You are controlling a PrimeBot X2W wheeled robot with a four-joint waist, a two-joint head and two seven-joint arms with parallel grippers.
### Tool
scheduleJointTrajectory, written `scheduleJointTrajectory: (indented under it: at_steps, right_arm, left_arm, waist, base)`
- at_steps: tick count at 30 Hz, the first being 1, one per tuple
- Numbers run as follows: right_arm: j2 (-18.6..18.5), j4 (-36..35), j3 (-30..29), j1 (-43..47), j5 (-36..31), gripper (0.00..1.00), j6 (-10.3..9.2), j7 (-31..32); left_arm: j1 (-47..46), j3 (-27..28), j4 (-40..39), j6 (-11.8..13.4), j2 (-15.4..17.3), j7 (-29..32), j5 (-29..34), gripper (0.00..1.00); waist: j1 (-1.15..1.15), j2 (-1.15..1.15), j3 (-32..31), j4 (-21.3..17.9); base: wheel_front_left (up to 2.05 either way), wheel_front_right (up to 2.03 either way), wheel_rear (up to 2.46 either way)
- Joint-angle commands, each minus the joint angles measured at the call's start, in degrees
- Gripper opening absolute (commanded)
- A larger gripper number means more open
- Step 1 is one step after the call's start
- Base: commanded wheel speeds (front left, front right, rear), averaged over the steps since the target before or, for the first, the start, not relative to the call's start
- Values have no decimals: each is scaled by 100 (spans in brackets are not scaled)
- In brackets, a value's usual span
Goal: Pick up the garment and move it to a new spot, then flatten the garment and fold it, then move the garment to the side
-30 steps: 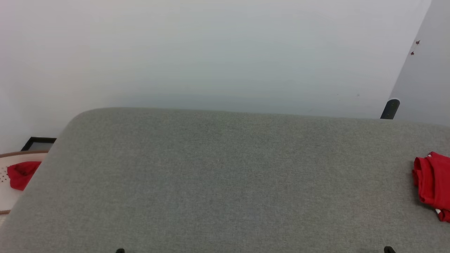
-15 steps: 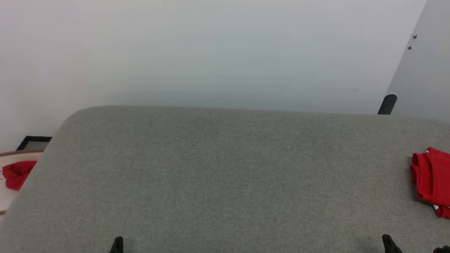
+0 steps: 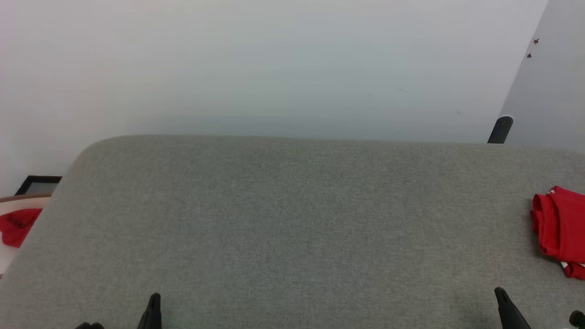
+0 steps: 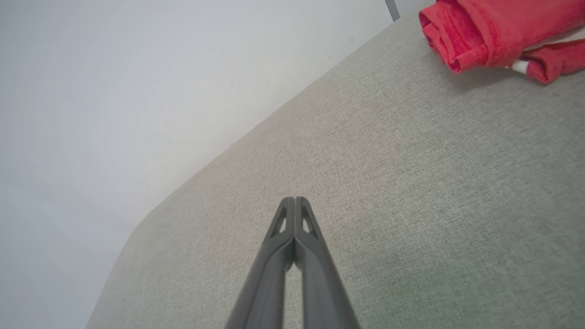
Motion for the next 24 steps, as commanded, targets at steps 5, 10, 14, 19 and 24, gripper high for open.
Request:
scheduleJointTrajectory:
  at_steps: [5, 10, 14, 19, 24]
  right_arm:
    - [1, -33, 6, -257, 531, 0, -1, 27]
    - [10, 0, 7, -346, 893, 0, -1, 45]
    - [15, 19, 7, -393, 1093, 0, -1, 61]
    - [21, 47, 8, -477, 1425, 0, -2, 86]
    - [31, 74, 9, -561, 1740, 0, -2, 98]
  left_arm:
    - [-228, 43, -113, -6, -6, 129, -517, 0]
    - [-302, 56, -134, -7, -28, 226, -882, 0]
    - [-343, 64, -142, -8, -43, 282, -1093, 0]
    - [-411, 75, -162, -8, -63, 371, -1429, 0]
    - [-478, 86, -177, -9, -84, 457, -1749, 0]
  waist:
    - [0, 0, 33, -29]
    - [0, 0, 60, -53]
    - [0, 0, 77, -68]
    - [0, 0, 105, -92]
    - [0, 0, 132, -116]
  base:
    - [0, 0, 0]
    - [0, 0, 0]
    - [0, 0, 0]
    - [0, 0, 0]
    - [0, 0, 0]
